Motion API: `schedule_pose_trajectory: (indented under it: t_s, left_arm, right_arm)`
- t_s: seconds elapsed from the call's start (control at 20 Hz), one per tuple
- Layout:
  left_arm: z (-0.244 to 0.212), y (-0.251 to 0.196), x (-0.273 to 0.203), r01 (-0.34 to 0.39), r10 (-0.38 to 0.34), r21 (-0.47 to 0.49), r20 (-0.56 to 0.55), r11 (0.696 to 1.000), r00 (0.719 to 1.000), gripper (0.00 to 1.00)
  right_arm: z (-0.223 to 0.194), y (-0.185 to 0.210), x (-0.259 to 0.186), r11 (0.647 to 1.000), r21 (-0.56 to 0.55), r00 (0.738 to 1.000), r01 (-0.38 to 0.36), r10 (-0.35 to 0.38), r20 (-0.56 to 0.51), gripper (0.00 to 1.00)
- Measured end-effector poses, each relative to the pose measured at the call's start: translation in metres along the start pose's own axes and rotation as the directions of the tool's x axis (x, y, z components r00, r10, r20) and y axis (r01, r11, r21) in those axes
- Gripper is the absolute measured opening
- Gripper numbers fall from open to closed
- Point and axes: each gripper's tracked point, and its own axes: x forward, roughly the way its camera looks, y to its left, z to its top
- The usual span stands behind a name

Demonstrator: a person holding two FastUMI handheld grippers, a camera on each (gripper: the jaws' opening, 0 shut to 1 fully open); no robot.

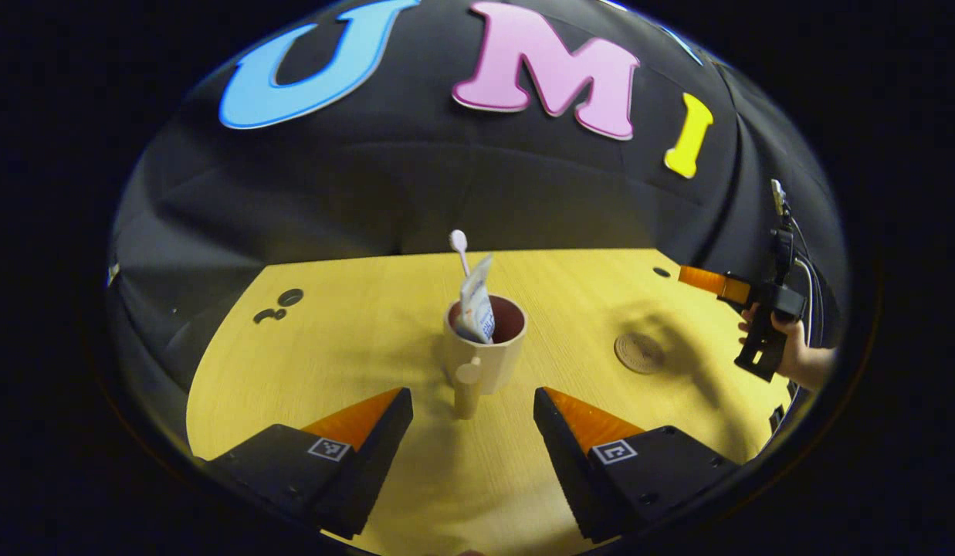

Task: Put the toothbrush and toothpaste on the desktop into the cup, then pick up the cup and place it on the coaster on the desktop.

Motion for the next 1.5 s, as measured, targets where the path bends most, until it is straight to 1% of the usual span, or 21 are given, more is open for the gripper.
schedule_pose_trajectory:
  t_s: [0.1,0.25,0.35,0.5,0.6,0.65,0.7,0.75,0.8,0.85,0.9,1.0,1.05,1.1,1.15,1.2,1.25,1.35,1.45,1.5]
  left_arm:
    - [-0.002,-0.002,0.019,0.019,-0.017,0.029,-0.073,0.999,0.997,0.98]
    - [-0.008,-0.003,0.043,0.033,-0.021,0.066,-0.182,0.997,0.983,0.98]
    - [-0.009,-0.004,0.054,0.042,-0.024,0.076,-0.227,0.996,0.974,0.98]
    - [-0.011,-0.006,0.068,0.059,-0.052,0.015,-0.294,0.998,0.954,0.97]
    - [-0.013,-0.003,0.075,0.060,-0.054,0.008,-0.332,0.998,0.942,0.96]
    - [-0.016,-0.002,0.077,0.063,-0.058,0.003,-0.355,0.998,0.933,0.90]
    - [-0.014,0.000,0.077,0.062,-0.060,-0.007,-0.367,0.998,0.928,0.89]
    - [-0.011,-0.001,0.076,0.064,-0.066,-0.018,-0.373,0.998,0.926,0.71]
    - [-0.008,-0.002,0.076,0.065,-0.071,-0.028,-0.373,0.998,0.925,0.75]
    - [-0.007,-0.005,0.075,0.069,-0.077,-0.035,-0.376,0.997,0.923,0.58]
    - [-0.008,-0.006,0.077,0.067,-0.075,-0.032,-0.382,0.997,0.921,0.48]
    - [-0.010,-0.005,0.073,0.054,-0.058,-0.020,-0.401,0.998,0.914,0.39]
    - [-0.009,-0.006,0.074,0.049,-0.052,-0.017,-0.401,0.999,0.915,0.30]
    - [-0.010,-0.006,0.074,0.041,-0.045,-0.017,-0.403,0.999,0.914,0.29]
    - [-0.010,-0.007,0.074,0.030,-0.037,-0.025,-0.399,0.999,0.916,0.23]
    - [-0.010,-0.008,0.074,0.019,-0.030,-0.033,-0.390,0.999,0.920,0.32]
    - [-0.011,-0.009,0.074,0.011,-0.023,-0.034,-0.381,0.999,0.924,0.25]
    - [-0.011,-0.011,0.072,-0.002,-0.007,-0.026,-0.355,1.000,0.935,0.21]
    - [-0.014,-0.012,0.071,-0.012,0.005,-0.021,-0.331,1.000,0.944,0.20]
    - [-0.014,-0.015,0.069,-0.006,-0.005,-0.034,-0.327,0.999,0.945,0.19]
  right_arm:
    - [-0.007,-0.030,-0.013,0.998,0.017,0.998,0.056,-0.056,-0.002,0.98]
    - [-0.021,-0.057,-0.033,0.995,0.039,0.995,0.094,-0.093,-0.024,0.98]
    - [-0.027,-0.068,-0.047,0.994,0.035,0.994,0.106,-0.104,-0.042,0.98]
    - [-0.042,-0.091,-0.074,0.991,0.021,0.987,0.136,-0.133,-0.089,0.98]
    - [-0.056,-0.106,-0.093,0.987,-0.002,0.980,0.160,-0.159,-0.122,0.98]
    - [-0.063,-0.112,-0.105,0.986,-0.009,0.975,0.169,-0.169,-0.141,0.98]
    - [-0.070,-0.117,-0.114,0.984,-0.009,0.971,0.176,-0.175,-0.160,0.98]
    - [-0.074,-0.120,-0.124,0.984,-0.004,0.968,0.180,-0.178,-0.178,0.98]
    - [-0.081,-0.122,-0.132,0.983,0.002,0.963,0.185,-0.181,-0.198,0.98]
    - [-0.088,-0.123,-0.140,0.981,0.006,0.958,0.193,-0.187,-0.217,0.98]
    - [-0.093,-0.124,-0.147,0.979,0.011,0.953,0.203,-0.195,-0.232,0.98]
    - [-0.097,-0.122,-0.158,0.974,0.038,0.947,0.222,-0.206,-0.246,0.98]
    - [-0.100,-0.118,-0.163,0.972,0.058,0.944,0.229,-0.207,-0.257,0.98]
    - [-0.100,-0.114,-0.167,0.970,0.078,0.943,0.228,-0.200,-0.267,0.98]
    - [-0.098,-0.109,-0.170,0.969,0.096,0.942,0.229,-0.195,-0.273,0.98]
    - [-0.095,-0.103,-0.172,0.968,0.111,0.943,0.223,-0.186,-0.275,0.98]
    - [-0.090,-0.097,-0.173,0.969,0.122,0.945,0.216,-0.176,-0.274,0.98]
    - [-0.079,-0.089,-0.176,0.974,0.111,0.950,0.198,-0.164,-0.265,0.98]
    - [-0.066,-0.085,-0.177,0.978,0.092,0.955,0.188,-0.160,-0.249,0.98]
    - [-0.061,-0.083,-0.176,0.980,0.085,0.958,0.181,-0.156,-0.241,0.98]
